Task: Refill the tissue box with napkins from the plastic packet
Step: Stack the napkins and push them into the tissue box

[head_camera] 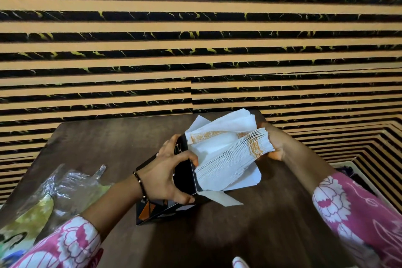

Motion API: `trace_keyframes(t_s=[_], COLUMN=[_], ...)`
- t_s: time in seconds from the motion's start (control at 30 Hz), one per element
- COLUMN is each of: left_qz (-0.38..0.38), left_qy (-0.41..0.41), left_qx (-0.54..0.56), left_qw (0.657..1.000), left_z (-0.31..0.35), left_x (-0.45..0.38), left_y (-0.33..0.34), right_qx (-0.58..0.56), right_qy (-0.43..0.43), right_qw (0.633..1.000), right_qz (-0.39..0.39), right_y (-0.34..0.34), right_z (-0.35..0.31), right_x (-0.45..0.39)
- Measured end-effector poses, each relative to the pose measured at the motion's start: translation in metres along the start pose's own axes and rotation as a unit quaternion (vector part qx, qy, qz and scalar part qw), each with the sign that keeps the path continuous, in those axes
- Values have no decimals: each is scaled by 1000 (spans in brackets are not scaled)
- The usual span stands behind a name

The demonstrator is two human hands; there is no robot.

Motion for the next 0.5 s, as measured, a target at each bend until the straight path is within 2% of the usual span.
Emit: trace_keyframes(t_s=[0.17,0.5], left_qz=[15,-30], left_qy=[-5,-12], left_qx=[12,1], left_qw=[1000,999], left_z=[1,-1], left_x=[-2,-9], left_y=[-4,1], right_qx=[-28,-32], right_qy=[-16,16], right_qw=[999,998], right_qz=[-1,44], right_y=[10,3], right_z=[7,9], right_x=[-4,-19])
Point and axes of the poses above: each hand's wrist, its own x-axis away from the middle knuckle, its own y-axis out of the palm, z = x × y, the point moved 4 cm from there along -x, towards the middle knuckle, and after that the axes turned 2 degrees about y, right-handed, at the moved point
